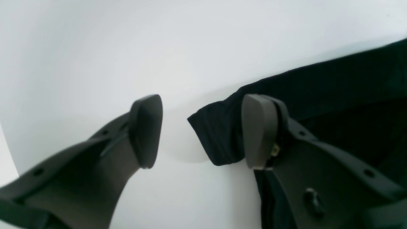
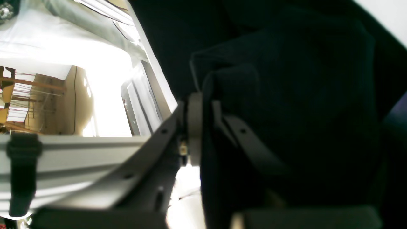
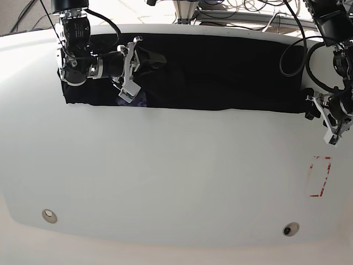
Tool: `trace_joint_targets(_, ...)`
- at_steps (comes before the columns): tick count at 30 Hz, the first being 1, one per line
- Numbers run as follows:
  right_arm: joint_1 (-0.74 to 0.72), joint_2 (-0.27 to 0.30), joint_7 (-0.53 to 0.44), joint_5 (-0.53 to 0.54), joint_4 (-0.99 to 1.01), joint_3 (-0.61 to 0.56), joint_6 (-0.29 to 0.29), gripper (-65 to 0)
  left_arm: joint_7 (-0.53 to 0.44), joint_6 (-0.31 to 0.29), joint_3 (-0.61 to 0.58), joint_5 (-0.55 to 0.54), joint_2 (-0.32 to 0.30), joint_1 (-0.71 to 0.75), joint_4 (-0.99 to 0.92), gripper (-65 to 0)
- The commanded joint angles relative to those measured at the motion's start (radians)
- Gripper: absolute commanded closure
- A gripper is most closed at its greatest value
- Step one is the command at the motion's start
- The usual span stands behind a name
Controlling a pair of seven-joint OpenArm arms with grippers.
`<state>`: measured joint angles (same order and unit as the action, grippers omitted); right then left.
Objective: Layout the t-shirt on the table in an organized manner, then fold the t-shirt properly
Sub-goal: 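Lift the shirt edge with both grippers and fold it over again, then pull the folded black strip flat with both grippers at its ends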
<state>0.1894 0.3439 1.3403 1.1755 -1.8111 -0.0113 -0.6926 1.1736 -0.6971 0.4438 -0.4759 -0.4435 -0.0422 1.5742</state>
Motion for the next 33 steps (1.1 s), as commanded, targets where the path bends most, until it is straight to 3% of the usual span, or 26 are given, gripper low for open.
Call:
trace_joint_targets(1,0.025,0.039,-0.015,0.028,-0.016,-0.006,-0.006,-21.6,-0.019,-0.001,0.003,-0.01,-0.021,-0.015,0.013,-37.2)
trace_joint_targets(8,0.074,0.11,-0.014,0.031,-0.02,-0.063,-0.006,-54.1,-0.019,-0.001,-0.047,-0.01,-0.021,-0.011,0.022,-37.2)
trace_joint_targets(12,0.078,0.133,-0.014,0.031,-0.02,-0.095,-0.006,-64.7,-0.019,-0.001,-0.063,-0.011,-0.021,-0.011,0.022,-37.2)
trace_joint_targets(19,0.071,0.151,-0.018,0.024,-0.016,0.021,-0.006,-64.8,-0.011,-0.001,-0.112,-0.016,-0.007,0.0,0.107,-37.2)
trace_joint_targets(24,0.057,0.14,-0.018,0.024,-0.014,0.149,-0.006,-64.8,-0.002,-0.001,-0.142,-0.016,0.042,0.071,0.233,-37.2)
trace_joint_targets(28,0.057,0.113,-0.018,0.024,-0.014,0.162,-0.006,-63.9,0.013,-0.001,-0.191,-0.016,0.07,0.121,0.295,-37.2)
trace_joint_targets(31,0.061,0.1,-0.02,0.022,-0.011,0.162,-0.006,-56.1,0.013,-0.001,-0.218,-0.016,0.078,0.16,0.306,-37.2)
trace_joint_targets(32,0.063,0.082,-0.02,0.022,-0.003,0.162,-0.006,-49.0,0.013,-0.001,-0.221,-0.016,0.078,0.179,0.306,-37.2)
trace_joint_targets(33,0.065,0.079,-0.02,0.022,0.001,0.162,-0.006,-46.5,0.013,-0.001,-0.221,-0.016,0.079,0.186,0.306,-37.2)
